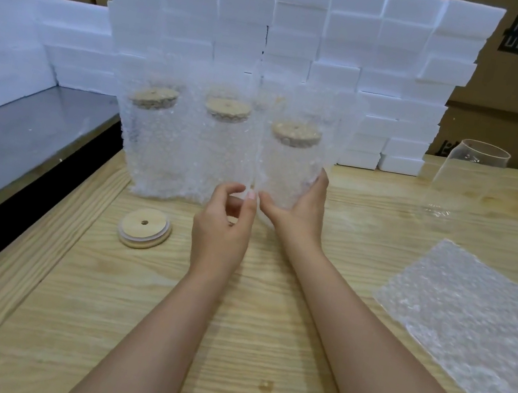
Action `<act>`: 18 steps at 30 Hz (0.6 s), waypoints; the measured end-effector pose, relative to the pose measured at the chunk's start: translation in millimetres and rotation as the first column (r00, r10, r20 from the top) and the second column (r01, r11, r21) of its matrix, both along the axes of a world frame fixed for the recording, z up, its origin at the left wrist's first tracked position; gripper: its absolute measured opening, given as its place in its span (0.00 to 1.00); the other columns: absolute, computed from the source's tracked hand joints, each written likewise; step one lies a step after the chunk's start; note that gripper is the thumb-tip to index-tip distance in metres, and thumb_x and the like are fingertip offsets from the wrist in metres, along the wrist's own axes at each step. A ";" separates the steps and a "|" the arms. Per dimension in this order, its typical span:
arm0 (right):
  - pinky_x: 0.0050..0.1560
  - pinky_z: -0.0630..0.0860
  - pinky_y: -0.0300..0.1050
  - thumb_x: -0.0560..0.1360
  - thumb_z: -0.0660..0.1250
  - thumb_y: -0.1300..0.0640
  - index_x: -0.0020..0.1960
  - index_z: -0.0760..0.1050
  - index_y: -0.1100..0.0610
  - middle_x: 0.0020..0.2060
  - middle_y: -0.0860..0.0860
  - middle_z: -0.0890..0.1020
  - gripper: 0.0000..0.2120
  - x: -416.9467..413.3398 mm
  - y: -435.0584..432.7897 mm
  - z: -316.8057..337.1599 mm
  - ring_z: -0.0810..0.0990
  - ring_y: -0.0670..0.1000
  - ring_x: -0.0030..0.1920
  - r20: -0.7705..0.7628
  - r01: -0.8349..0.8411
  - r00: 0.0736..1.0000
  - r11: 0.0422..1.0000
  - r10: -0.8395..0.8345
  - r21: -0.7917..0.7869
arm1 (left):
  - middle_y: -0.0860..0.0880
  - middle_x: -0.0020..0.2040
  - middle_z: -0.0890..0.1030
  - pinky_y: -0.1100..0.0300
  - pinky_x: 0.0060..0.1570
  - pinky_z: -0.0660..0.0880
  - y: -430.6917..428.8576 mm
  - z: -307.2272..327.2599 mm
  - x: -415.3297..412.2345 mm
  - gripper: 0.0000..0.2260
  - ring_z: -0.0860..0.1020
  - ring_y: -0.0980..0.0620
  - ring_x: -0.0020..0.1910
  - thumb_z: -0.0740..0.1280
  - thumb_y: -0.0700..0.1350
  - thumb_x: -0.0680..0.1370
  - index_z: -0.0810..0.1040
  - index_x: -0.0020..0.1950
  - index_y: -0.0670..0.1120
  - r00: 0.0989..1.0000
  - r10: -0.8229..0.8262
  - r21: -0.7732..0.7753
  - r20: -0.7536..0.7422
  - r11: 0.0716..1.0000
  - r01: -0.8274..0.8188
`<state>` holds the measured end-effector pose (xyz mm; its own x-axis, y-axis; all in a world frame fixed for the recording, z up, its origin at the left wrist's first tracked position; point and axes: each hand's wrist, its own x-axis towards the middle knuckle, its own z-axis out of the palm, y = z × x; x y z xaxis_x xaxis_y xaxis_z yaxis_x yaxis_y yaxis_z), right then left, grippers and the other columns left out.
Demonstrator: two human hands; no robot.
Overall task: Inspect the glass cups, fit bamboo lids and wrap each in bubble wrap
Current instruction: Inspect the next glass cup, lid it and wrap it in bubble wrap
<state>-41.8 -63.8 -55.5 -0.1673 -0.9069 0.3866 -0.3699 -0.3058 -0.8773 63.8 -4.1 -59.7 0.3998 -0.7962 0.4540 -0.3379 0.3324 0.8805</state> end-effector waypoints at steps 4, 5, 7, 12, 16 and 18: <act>0.59 0.58 0.40 0.68 0.75 0.49 0.77 0.47 0.54 0.72 0.53 0.60 0.49 21.7 -19.5 -3.0 0.60 0.54 0.70 -0.024 0.077 0.997 0.997 -0.077 0.019 | 0.49 0.32 0.80 0.52 0.38 0.77 1.4 2.0 -2.6 0.07 0.80 0.48 0.34 0.67 0.52 0.78 0.75 0.40 0.57 1.000 0.010 -0.012 0.022 1.000 -0.009; 0.59 0.58 0.40 0.68 0.75 0.49 0.77 0.47 0.53 0.72 0.53 0.60 0.49 25.5 -23.1 -3.4 0.60 0.54 0.70 -0.028 0.087 0.996 0.996 -0.087 0.023 | 0.47 0.31 0.79 0.50 0.37 0.77 2.2 2.1 -3.1 0.08 0.79 0.46 0.33 0.66 0.52 0.79 0.76 0.39 0.55 1.000 0.009 -0.012 0.020 1.000 -0.008; 0.61 0.57 0.41 0.69 0.74 0.48 0.77 0.45 0.53 0.72 0.53 0.58 0.48 30.6 -29.2 -3.9 0.59 0.54 0.70 -0.035 0.095 0.995 0.995 -0.094 0.032 | 0.46 0.29 0.78 0.52 0.35 0.75 2.7 1.7 -3.3 0.11 0.78 0.45 0.31 0.65 0.52 0.79 0.76 0.37 0.54 1.000 0.012 -0.014 0.020 1.000 -0.012; 0.57 0.61 0.42 0.71 0.73 0.48 0.76 0.44 0.54 0.68 0.56 0.55 0.47 37.9 -36.3 -3.5 0.60 0.57 0.67 -0.093 0.115 0.989 0.993 -0.111 0.038 | 0.55 0.24 0.70 0.61 0.28 0.67 1.3 1.1 -5.1 0.15 0.69 0.56 0.25 0.62 0.50 0.81 0.77 0.36 0.48 0.999 0.042 0.000 0.024 0.999 -0.042; 0.55 0.61 0.40 0.72 0.72 0.47 0.75 0.45 0.55 0.66 0.55 0.53 0.45 41.1 -37.1 -3.1 0.61 0.57 0.66 -0.117 0.113 0.987 0.993 -0.109 0.034 | 0.57 0.23 0.69 0.66 0.27 0.61 2.1 0.3 -6.6 0.17 0.66 0.57 0.25 0.62 0.47 0.81 0.77 0.36 0.41 0.996 0.056 -0.017 0.067 0.998 -0.055; 0.56 0.61 0.40 0.71 0.72 0.47 0.75 0.45 0.54 0.66 0.55 0.54 0.46 41.1 -37.4 -1.8 0.62 0.57 0.66 -0.112 0.107 0.989 0.993 -0.102 0.047 | 0.57 0.23 0.69 0.65 0.27 0.61 2.2 -0.2 -6.5 0.17 0.66 0.56 0.25 0.62 0.46 0.81 0.77 0.36 0.40 0.995 0.061 -0.024 0.081 0.998 -0.060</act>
